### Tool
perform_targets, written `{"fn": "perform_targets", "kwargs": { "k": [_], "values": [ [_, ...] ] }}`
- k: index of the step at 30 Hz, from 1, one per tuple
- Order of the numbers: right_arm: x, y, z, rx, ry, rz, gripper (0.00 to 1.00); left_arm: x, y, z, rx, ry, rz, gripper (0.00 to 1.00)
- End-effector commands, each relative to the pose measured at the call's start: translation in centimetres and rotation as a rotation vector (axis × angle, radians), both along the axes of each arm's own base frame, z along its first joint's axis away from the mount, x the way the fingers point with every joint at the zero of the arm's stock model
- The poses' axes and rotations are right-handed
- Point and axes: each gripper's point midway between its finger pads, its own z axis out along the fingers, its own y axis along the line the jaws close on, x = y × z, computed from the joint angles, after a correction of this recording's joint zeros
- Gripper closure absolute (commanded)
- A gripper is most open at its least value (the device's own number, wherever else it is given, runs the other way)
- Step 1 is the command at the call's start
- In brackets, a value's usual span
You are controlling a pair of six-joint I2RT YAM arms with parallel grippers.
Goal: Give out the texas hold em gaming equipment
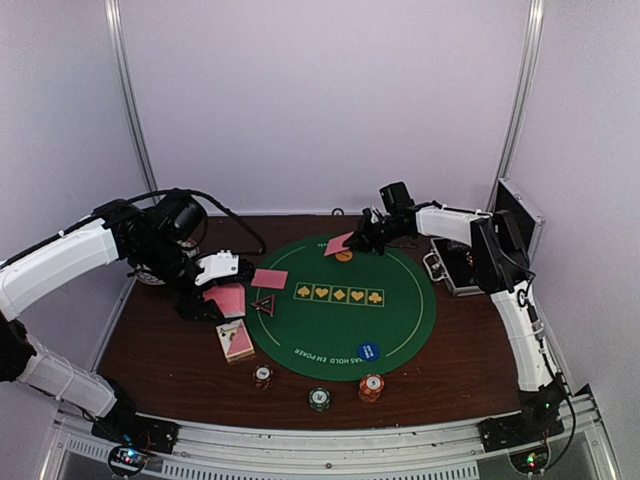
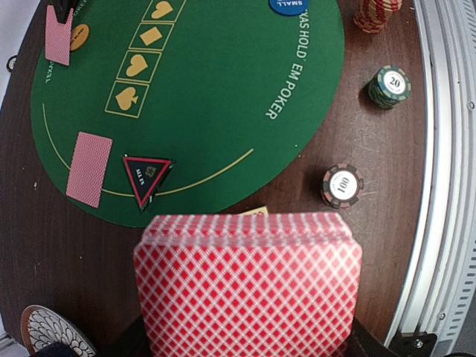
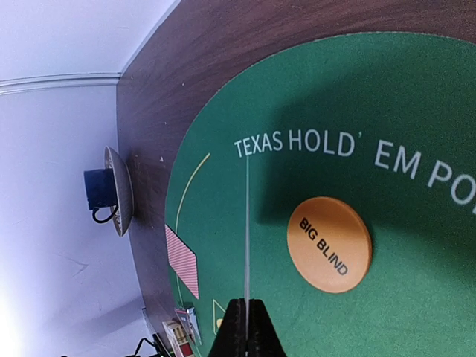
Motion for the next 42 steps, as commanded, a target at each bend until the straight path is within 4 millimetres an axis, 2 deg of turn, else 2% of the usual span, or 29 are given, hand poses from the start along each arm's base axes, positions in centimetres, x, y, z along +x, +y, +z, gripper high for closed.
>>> {"fn": "perform_targets", "kwargs": {
  "k": [1,2,6,12,17,21,24,25,26,29,31,34,38,42],
  "values": [
    [0.8,0.4,-0.9,-0.02,0.007,-0.013,0.96,0.7,-0.6,1.5,-0.046,-0.055,0.001,1.0],
    [0.7,0.3,-1.1,-0.03,0.013,-0.01,0.89,0.7,-0.5,1.4,-0.043,-0.058,-0.001,1.0],
    [0.1,-0.8,-0.8,-0.111,-0.009,-0.004,0.49,0.6,-0.6,1.4,-0.047,-0.057,-0.006,1.0],
    [-1.4,-2.4,1.5,-0.199,-0.06,0.021,0.32,0.6,-0.7,1.5,-0.051,-0.056,-0.009,1.0],
    [-3.1,-3.5,3.8,-0.238,-0.103,0.031,0.12,0.6,-0.7,1.6,-0.052,-0.057,-0.01,1.0],
    [-6.1,-2.7,5.2,-0.228,-0.132,0.069,0.07,0.6,-0.7,1.8,-0.056,-0.062,-0.008,1.0],
    [-9.6,-1.1,5.6,-0.206,-0.14,0.121,0.04,0.6,-0.7,1.8,-0.057,-0.063,-0.005,1.0],
    [-10.9,-0.3,5.9,-0.186,-0.143,0.136,0.04,0.6,-0.7,1.8,-0.057,-0.063,-0.004,1.0],
    [-12.6,0.2,5.2,-0.169,-0.126,0.151,0.04,0.6,-0.7,1.9,-0.06,-0.061,-0.002,1.0],
    [-16.8,2.8,5.9,-0.053,-0.131,0.195,0.04,0.5,-0.8,1.8,-0.061,-0.058,-0.004,1.0],
    [-19.3,4.5,6.9,0.035,-0.133,0.214,0.04,0.6,-0.8,1.8,-0.061,-0.055,-0.003,1.0],
    [-22.7,7.0,9.3,0.175,-0.162,0.245,0.04,0.6,-0.8,1.8,-0.064,-0.052,0.001,1.0],
    [-26.9,9.7,10.9,0.262,-0.161,0.298,0.04,0.5,-0.9,1.7,-0.064,-0.047,0.0,1.0],
    [-29.5,12.0,11.9,0.303,-0.167,0.343,0.04,0.4,-1.0,1.7,-0.069,-0.038,0.001,1.0]
  ]
}}
